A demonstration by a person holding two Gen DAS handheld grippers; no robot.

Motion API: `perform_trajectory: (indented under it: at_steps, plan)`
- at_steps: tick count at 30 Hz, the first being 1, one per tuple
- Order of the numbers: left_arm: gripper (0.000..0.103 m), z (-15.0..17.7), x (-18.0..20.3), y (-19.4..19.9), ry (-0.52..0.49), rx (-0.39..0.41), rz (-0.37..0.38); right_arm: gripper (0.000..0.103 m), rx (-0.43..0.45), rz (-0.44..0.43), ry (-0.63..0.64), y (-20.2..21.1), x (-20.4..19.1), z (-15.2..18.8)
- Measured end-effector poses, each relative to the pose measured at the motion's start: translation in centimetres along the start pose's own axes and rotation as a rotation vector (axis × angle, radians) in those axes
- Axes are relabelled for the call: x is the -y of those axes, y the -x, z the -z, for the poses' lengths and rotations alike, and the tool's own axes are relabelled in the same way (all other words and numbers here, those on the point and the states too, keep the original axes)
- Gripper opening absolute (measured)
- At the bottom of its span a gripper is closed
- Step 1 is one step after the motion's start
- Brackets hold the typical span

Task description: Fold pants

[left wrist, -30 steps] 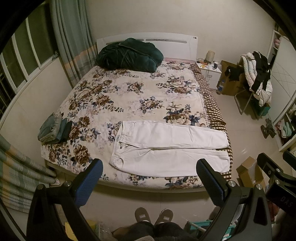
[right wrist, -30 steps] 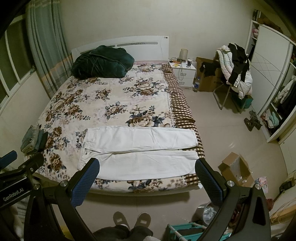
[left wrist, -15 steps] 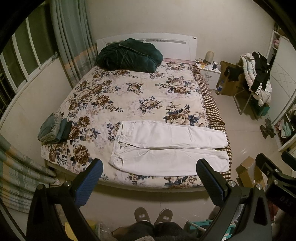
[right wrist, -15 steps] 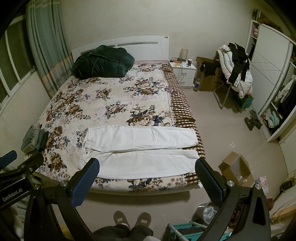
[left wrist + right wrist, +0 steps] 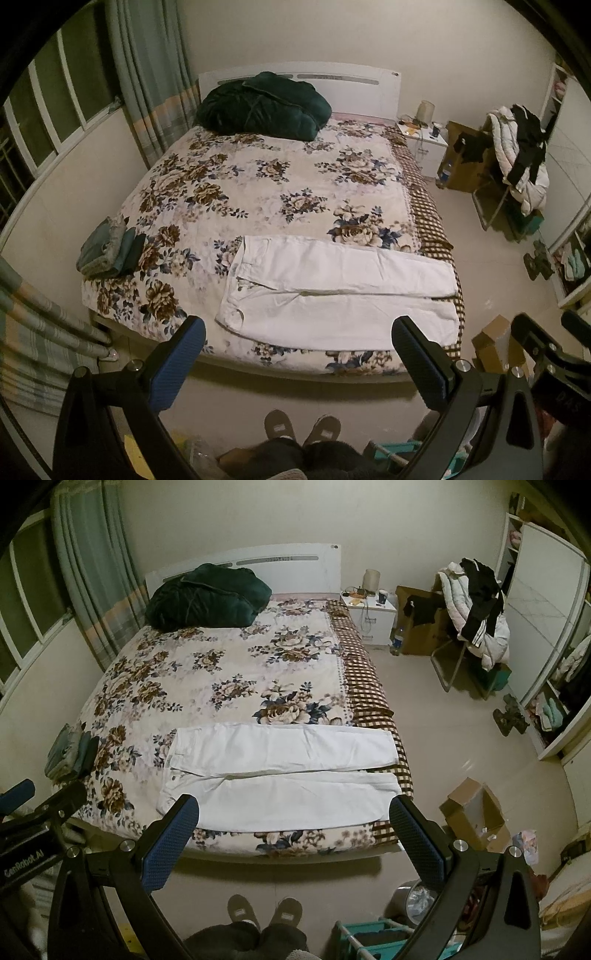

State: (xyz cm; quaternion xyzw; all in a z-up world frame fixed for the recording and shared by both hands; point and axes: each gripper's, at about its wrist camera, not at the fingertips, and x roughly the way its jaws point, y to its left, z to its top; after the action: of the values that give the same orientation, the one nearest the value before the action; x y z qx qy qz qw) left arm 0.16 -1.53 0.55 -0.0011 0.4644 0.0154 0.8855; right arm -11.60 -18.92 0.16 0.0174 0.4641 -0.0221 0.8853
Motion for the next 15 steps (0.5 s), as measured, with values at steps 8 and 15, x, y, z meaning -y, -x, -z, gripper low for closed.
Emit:
perform_trajectory:
  at_steps: [8,15]
  plan:
    - [0.103,-3.7,0.1,-7.4,0.046,0.038,-0.087,0.103,-0.013,0.063,-0.054,-9.4,3.0,-2.9]
    - [0.103,-7.9,0.4,-18.2,0.033,-0.037,-0.134,0.103,-0.088,0.115,-0.158,-23.1,5.2,-8.6]
